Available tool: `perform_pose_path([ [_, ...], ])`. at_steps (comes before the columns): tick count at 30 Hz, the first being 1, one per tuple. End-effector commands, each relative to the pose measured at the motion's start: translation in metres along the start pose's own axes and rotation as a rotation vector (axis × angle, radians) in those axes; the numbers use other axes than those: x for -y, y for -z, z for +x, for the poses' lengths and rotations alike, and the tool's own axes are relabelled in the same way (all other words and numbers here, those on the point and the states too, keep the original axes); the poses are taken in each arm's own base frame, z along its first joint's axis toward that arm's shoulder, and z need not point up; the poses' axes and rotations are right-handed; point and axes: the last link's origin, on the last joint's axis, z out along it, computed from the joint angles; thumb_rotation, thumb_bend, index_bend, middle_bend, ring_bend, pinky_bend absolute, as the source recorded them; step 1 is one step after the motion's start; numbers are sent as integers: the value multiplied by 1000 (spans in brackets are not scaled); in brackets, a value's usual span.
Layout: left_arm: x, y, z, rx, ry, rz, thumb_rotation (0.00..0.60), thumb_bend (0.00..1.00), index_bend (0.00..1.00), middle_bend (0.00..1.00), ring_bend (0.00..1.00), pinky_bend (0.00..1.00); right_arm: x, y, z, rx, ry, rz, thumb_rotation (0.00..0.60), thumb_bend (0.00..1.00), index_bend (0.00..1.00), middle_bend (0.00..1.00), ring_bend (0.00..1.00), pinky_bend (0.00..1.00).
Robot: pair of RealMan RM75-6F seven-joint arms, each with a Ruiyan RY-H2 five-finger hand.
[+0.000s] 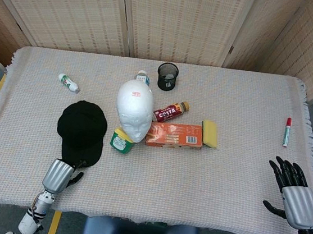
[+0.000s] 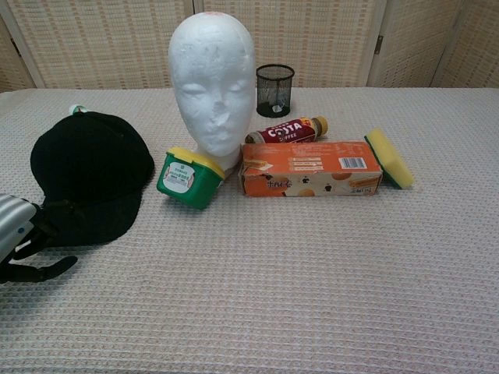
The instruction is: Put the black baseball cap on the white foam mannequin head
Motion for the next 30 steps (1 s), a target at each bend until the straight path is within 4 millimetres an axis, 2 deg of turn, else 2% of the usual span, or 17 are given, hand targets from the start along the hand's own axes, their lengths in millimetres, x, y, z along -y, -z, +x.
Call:
perform_pose_path([
  [1, -1, -2, -3, 10, -12, -4, 600, 300, 480, 1000, 1000, 1000, 0, 1, 0, -1, 0, 2, 600, 43, 0, 0, 0, 0],
  [25, 15, -24, -10, 44, -56, 74, 600, 307, 483, 1000, 1000, 1000, 2, 4, -4, 70, -10, 2, 600, 43, 0, 0, 0, 0],
  [30, 23, -31, -5, 17, -46, 109, 600, 368, 540, 1000, 1000, 1000, 3, 3, -9, 108, -6, 5, 600, 44, 0, 0, 0, 0],
])
